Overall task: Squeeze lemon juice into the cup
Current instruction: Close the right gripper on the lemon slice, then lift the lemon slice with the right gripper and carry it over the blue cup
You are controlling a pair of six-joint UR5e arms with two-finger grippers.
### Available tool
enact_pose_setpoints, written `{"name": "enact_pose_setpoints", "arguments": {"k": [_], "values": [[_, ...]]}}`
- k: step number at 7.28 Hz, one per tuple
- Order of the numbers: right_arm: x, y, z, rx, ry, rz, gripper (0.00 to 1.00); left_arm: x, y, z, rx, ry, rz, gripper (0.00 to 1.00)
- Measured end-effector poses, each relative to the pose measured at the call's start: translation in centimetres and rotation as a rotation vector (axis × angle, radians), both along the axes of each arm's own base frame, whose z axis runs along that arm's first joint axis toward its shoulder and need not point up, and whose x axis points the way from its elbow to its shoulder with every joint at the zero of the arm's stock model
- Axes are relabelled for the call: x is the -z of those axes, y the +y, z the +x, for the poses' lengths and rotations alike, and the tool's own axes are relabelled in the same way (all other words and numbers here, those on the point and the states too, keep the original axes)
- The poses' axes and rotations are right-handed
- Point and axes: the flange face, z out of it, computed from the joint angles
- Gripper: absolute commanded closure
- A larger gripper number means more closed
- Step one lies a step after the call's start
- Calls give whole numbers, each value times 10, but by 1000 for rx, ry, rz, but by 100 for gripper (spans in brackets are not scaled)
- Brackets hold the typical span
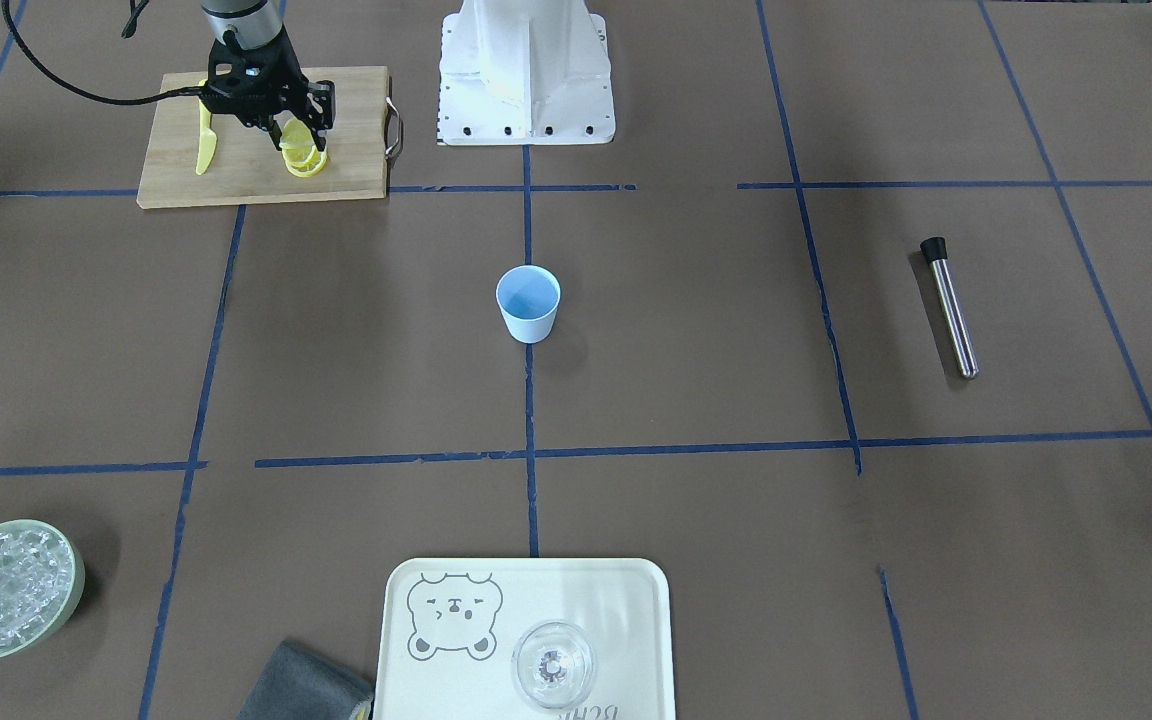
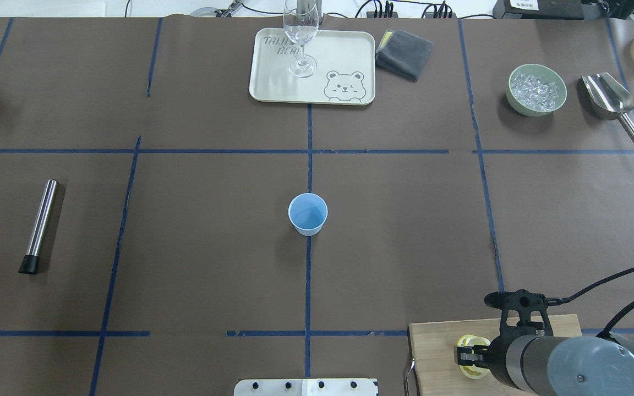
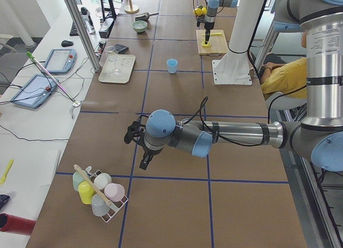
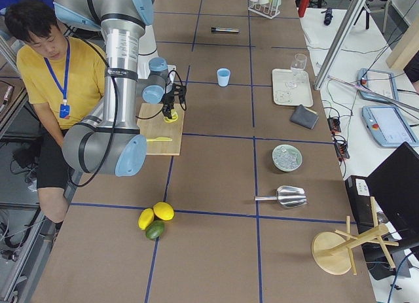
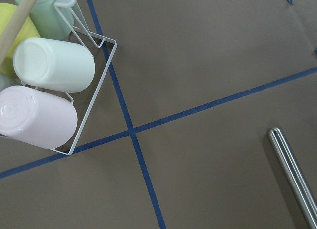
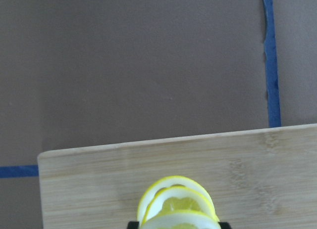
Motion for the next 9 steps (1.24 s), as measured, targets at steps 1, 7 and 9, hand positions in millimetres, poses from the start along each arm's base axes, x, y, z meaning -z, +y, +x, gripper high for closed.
{"name": "enact_pose_setpoints", "arguments": {"k": [1,7,9], "values": [[0,-1,1,-2,-1,1,41,0,0,0,-1,0,0,0],[68,-33,2,-75,-149,11,41,-3,2,0,-1,0,-6,0],[113,-71,-12,-134,-203,5,41,-3,2,0,-2,0,-5,0]]}}
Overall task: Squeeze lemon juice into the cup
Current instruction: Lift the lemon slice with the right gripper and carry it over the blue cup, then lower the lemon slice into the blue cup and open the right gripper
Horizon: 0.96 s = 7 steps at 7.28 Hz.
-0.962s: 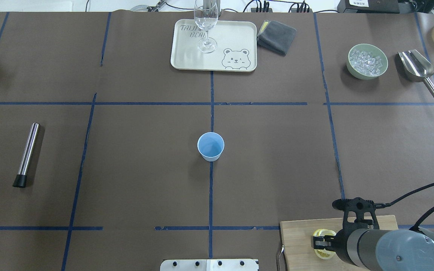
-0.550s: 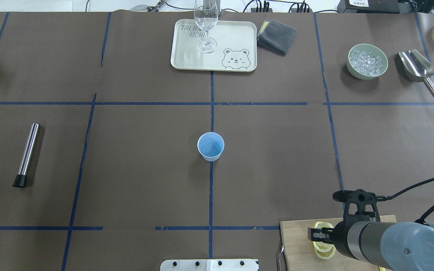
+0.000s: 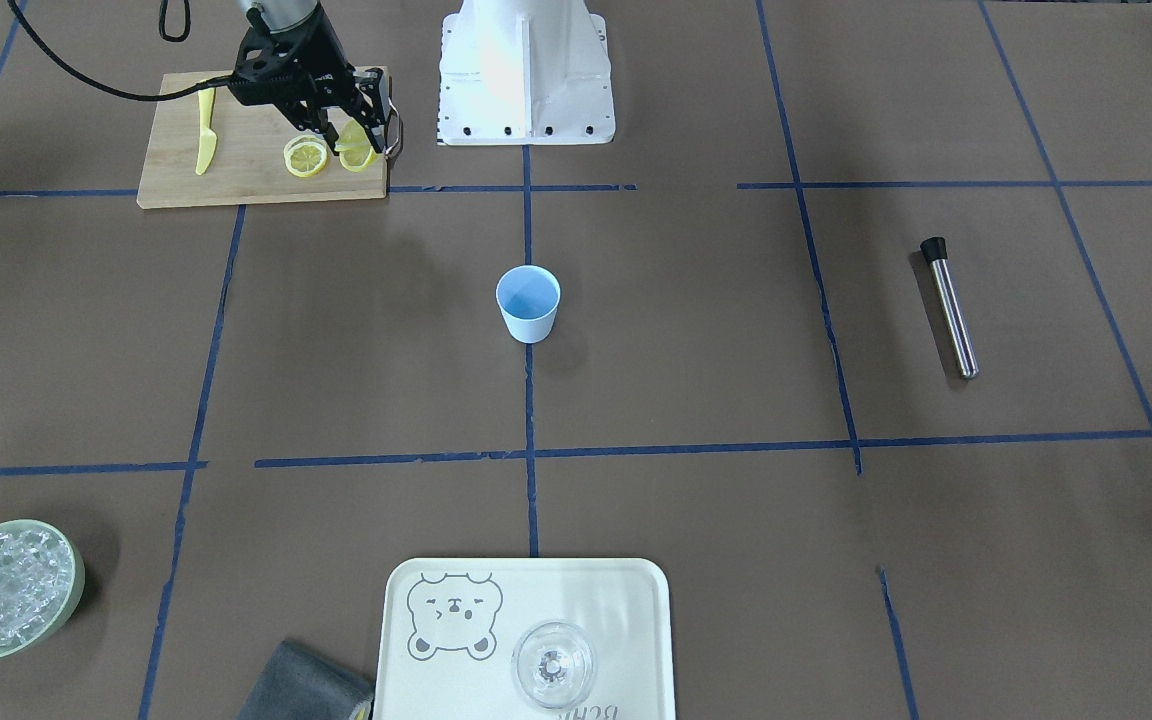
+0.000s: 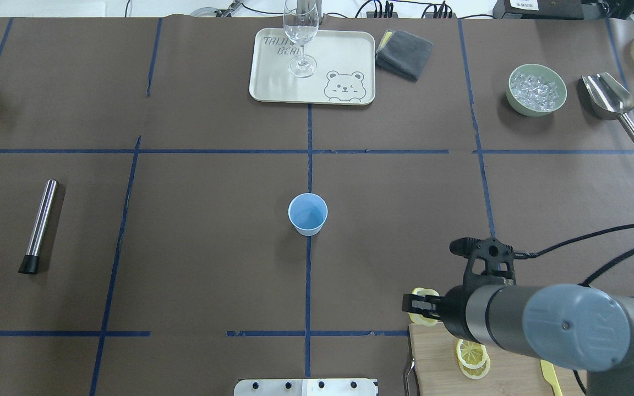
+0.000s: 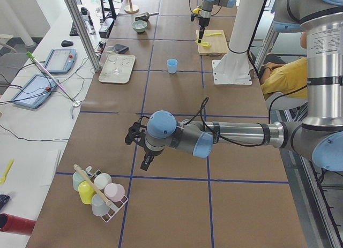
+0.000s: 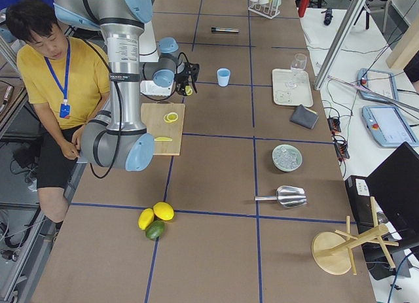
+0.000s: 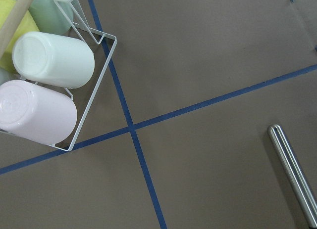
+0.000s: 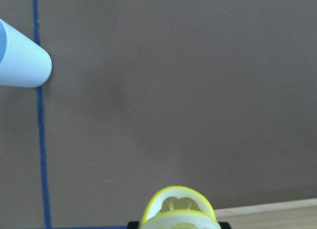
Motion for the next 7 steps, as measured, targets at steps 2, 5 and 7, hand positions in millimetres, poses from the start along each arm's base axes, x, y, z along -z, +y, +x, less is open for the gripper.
{"name": "enact_pose_setpoints", "arguments": {"k": [2,5,7], "values": [[64,-59,-28,-62,-4,-33,40,0,0,0,0,0,0,0],[120,-119,-64,-135,-23,-67,35,0,0,0,0,0,0,0],[139,-145,-104,-167,-27,-96,35,1,0,0,0,0,2,0]]}}
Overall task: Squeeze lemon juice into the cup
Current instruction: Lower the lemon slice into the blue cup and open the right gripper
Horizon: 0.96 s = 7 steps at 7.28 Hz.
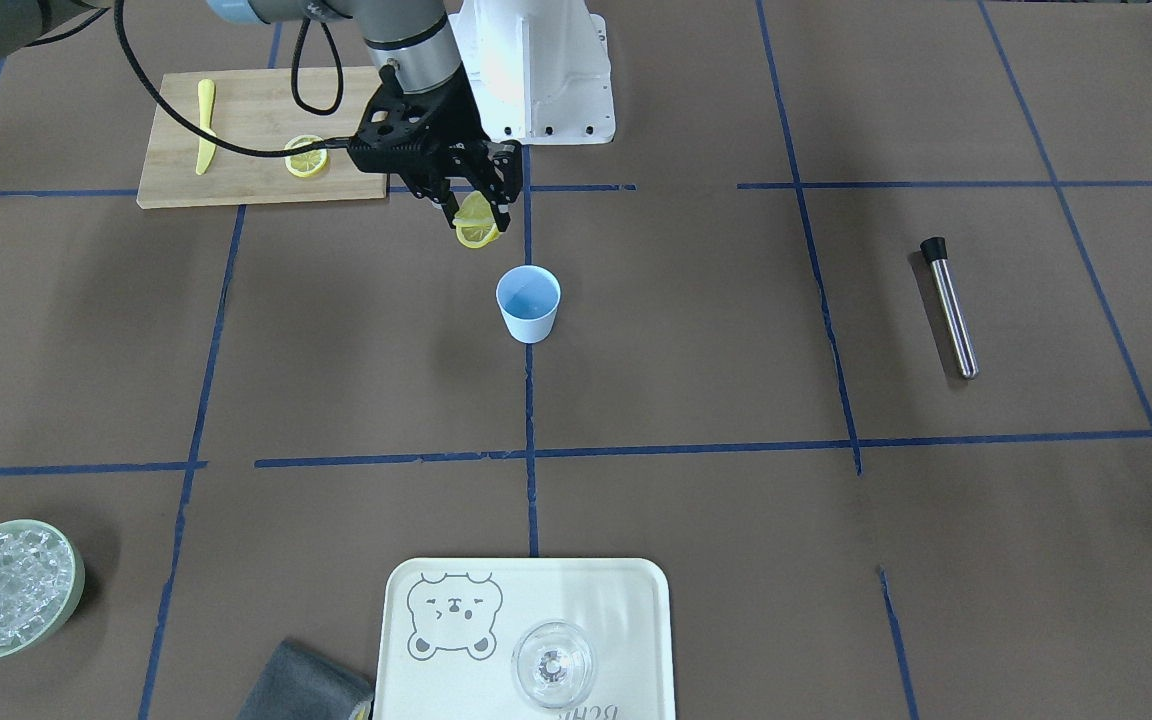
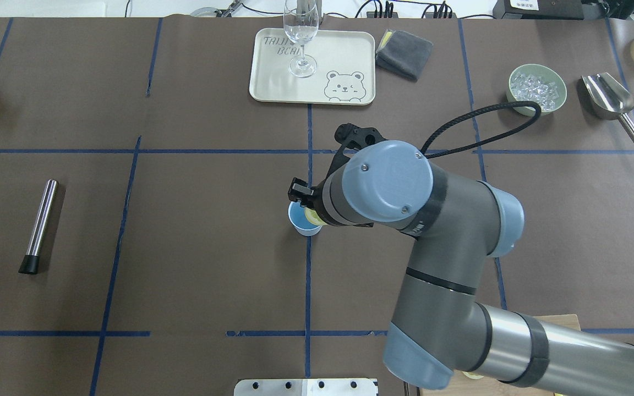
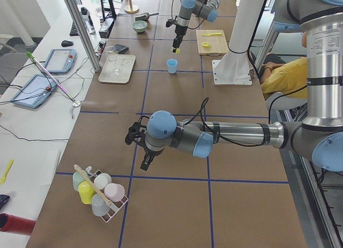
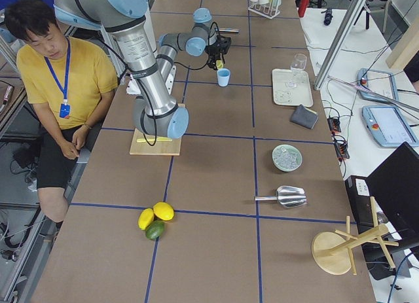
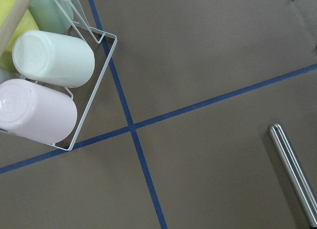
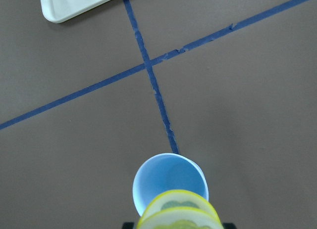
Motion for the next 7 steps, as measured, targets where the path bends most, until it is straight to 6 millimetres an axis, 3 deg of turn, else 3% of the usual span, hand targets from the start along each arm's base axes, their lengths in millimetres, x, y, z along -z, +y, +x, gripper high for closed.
{"name": "enact_pose_setpoints", "arguments": {"k": [3,4,6,7], "values": [[-15,-21,-40,-14,-11,-12,35,4,0,0,1,0,7,0],[-19,-23,-44,-14,-9,-14,34,5,0,0,1,1,9,0],[-27,-24,-47,-12,0,-19,18,7,3,-1,1,0,13,0],[-29,-24,-48,-10,4,-21,17,8,3,-1,1,0,14,0]]}}
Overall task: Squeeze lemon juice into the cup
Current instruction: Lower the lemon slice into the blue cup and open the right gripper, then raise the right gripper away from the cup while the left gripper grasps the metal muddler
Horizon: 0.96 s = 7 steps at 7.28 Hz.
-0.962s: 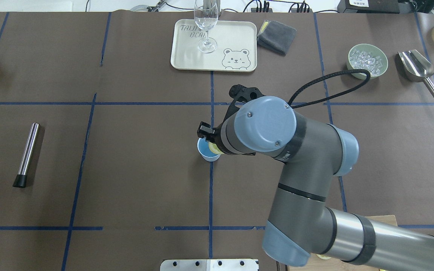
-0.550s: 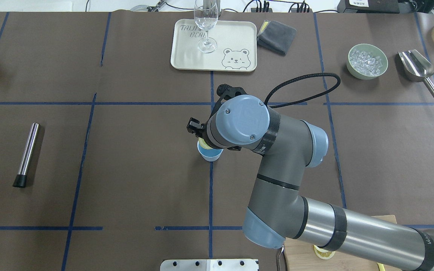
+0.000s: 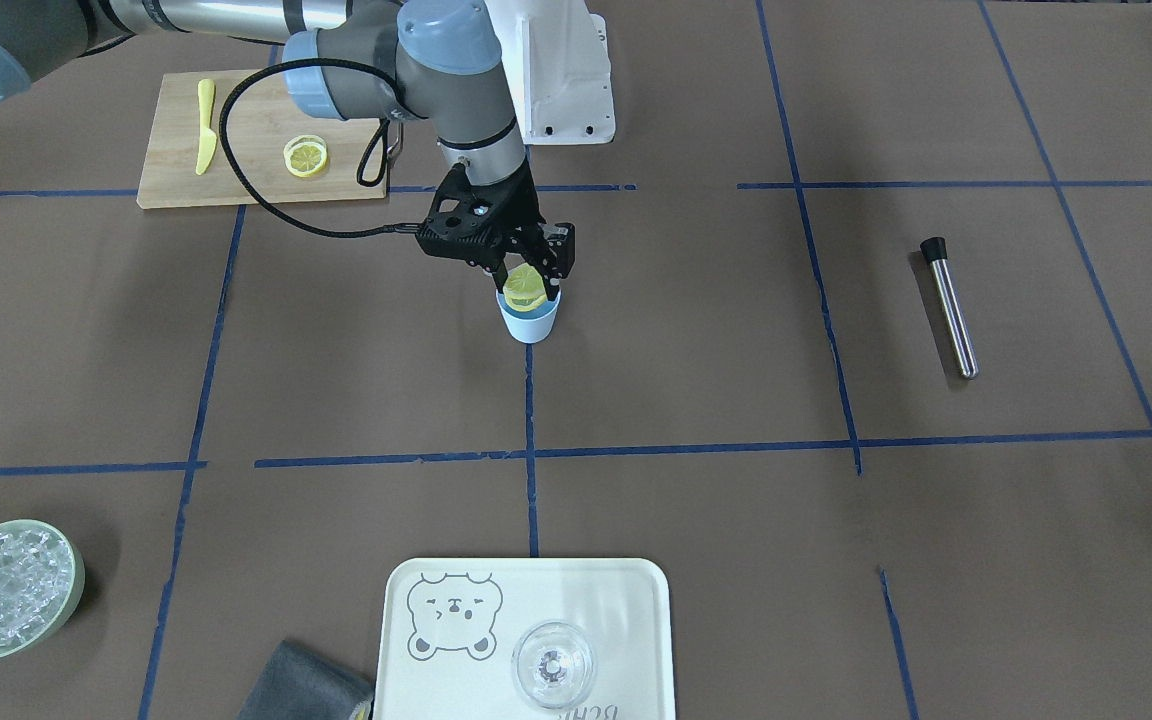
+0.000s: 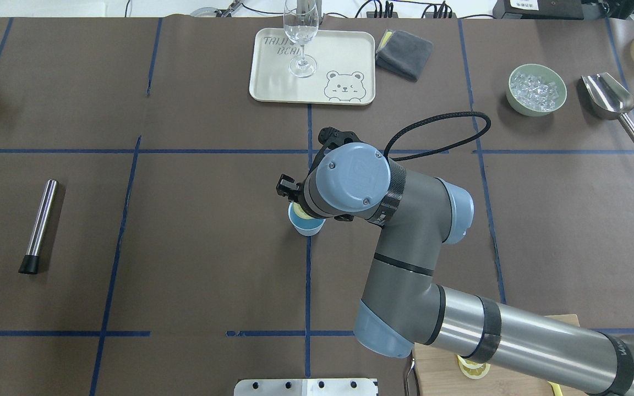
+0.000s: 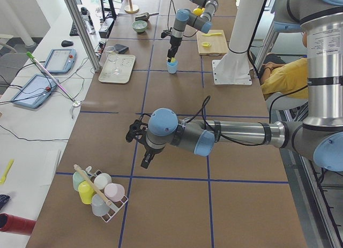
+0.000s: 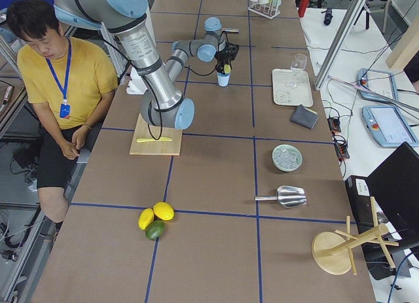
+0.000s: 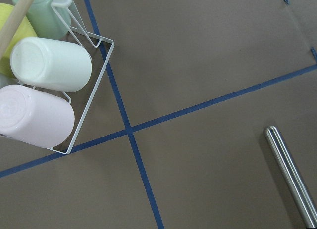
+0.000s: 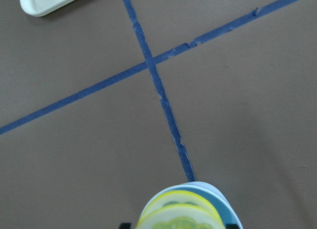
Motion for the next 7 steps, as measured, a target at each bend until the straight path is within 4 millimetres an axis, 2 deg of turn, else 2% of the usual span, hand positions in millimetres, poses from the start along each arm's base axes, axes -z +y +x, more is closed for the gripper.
{"name": "enact_pose_setpoints", "arguments": {"k": [2,4,5,6,7], "values": [[-2,3,-2,5,3,-1,1,0,0,0,0,0,0,0],[3,1,11,25,-23,-6,0,-2,-2,2,1,3,-11,0],[-5,-8,38,34,-40,-24,0,-4,-6,8,-5,5,-24,0],[-23,-14,75,49,-44,-22,0,-2,-12,24,-7,15,-56,0],[-47,-15,111,73,-28,10,0,6,-21,56,-11,35,-98,0]]}}
